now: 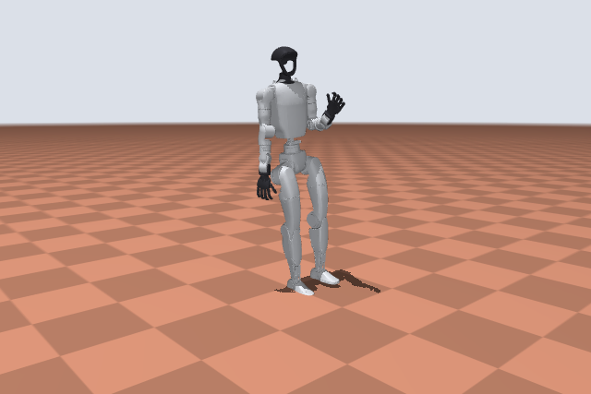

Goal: Upper body actions

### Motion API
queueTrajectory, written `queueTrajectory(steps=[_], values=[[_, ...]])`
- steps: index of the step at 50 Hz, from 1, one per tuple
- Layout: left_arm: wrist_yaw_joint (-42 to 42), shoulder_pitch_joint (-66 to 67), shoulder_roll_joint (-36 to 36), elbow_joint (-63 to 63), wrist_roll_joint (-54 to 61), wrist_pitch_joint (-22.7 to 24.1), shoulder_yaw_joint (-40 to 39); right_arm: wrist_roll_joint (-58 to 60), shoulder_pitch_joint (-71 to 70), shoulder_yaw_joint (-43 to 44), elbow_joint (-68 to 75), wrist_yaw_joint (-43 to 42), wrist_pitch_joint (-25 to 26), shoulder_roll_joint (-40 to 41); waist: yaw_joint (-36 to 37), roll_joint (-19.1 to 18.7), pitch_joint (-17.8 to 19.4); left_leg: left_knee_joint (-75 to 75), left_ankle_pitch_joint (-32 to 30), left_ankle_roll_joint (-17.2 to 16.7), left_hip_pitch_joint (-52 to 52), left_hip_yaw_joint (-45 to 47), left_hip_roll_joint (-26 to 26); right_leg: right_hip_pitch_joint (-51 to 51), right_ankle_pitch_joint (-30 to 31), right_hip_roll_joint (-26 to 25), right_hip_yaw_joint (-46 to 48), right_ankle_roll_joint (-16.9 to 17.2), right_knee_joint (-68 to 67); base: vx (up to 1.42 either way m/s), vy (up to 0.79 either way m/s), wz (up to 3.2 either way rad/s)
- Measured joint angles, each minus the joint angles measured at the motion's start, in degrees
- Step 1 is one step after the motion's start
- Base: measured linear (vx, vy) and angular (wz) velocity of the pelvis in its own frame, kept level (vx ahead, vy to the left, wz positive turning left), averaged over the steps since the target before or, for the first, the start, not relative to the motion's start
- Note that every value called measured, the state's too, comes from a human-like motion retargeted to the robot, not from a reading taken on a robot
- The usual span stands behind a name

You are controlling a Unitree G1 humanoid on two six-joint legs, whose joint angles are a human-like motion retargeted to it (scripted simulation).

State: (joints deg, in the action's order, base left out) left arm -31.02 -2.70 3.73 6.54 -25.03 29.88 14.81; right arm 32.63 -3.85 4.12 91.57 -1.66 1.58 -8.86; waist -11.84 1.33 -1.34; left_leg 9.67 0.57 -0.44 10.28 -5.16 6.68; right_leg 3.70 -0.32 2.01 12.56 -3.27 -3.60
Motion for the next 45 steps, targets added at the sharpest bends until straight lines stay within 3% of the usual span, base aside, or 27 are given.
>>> queueTrajectory(steps=[7, 18, 27, 33, 39, 42, 45], values=[[0.9, 1.9, -0.4, -0.5, 1.2, 0.2, 0.3, 2.3, 2.7, 1.0, 5.8, -1.2, 1.4, -0.6, -0.3, -0.9, -1.0, -4.1, -0.2, 3.7, -3.7, 0.6, -0.1, -0.6, -0.8, -1.2, -1.9, -0.6, -1.4, 0.17, 0.07, -0.21], [2.0, 1.9, 0.1, -0.9, 2.7, 0.3, -0.7, -1.1, 6.7, 1.3, 5.8, 1.3, 3.4, -0.1, 2.1, -2.0, -1.3, -7.4, 0.0, 3.1, -6.2, 5.7, -1.5, 1.0, -1.8, -2.4, -7.3, -1.8, -5.1, 0.06, 0.10, -0.35], [5.4, 2.1, 0.7, -6.3, 3.7, 0.9, -2.6, 4.8, 3.6, -1.8, 5.8, -5.8, 6.3, 0.7, 1.5, -2.7, -0.8, -5.8, -1.2, 2.1, -4.5, 5.4, -1.8, 1.5, -1.3, -1.1, -7.4, -0.4, -4.8, -0.08, 0.03, 0.08], [10.6, 1.7, 0.9, -15.8, 2.9, -2.9, -3.9, 5.6, 0.1, -2.6, 5.0, -6.0, 4.9, 0.7, 0.2, -2.3, 0.3, -3.4, -3.3, 1.4, -0.7, 4.0, -0.7, 2.4, -0.2, -1.2, -6.3, -1.8, -2.6, -0.24, -0.03, 0.50], [16.8, -2.9, 1.2, -32.5, -3.4, -3.0, -1.5, 0.9, -0.7, -1.4, 2.4, -4.7, 2.9, 0.1, 0.2, -2.2, 1.8, 0.0, -6.1, -1.6, 4.9, -2.0, 1.8, 3.2, 0.8, -0.1, -0.8, -2.5, 0.7, -0.38, -0.04, 1.05], [18.3, -5.0, 0.8, -42.4, -7.8, -2.2, 0.6, 0.3, -1.3, -1.4, 2.8, -3.4, 2.6, -0.9, 1.6, -1.6, 2.8, 0.9, -3.0, -4.4, 5.0, -3.7, 3.0, 3.7, 1.6, 0.5, 0.7, -2.7, 1.1, -0.33, 0.03, 0.71], [18.9, -5.9, -0.7, -52.0, -10.7, -1.8, 1.2, 2.3, -2.7, -1.4, 3.8, -2.3, 3.8, -1.9, 2.1, -0.6, 2.7, 3.8, 0.7, -3.1, 4.4, 1.2, 2.5, 4.9, 2.1, 2.4, 1.9, -1.8, 0.6, -0.32, 0.09, 0.46]])
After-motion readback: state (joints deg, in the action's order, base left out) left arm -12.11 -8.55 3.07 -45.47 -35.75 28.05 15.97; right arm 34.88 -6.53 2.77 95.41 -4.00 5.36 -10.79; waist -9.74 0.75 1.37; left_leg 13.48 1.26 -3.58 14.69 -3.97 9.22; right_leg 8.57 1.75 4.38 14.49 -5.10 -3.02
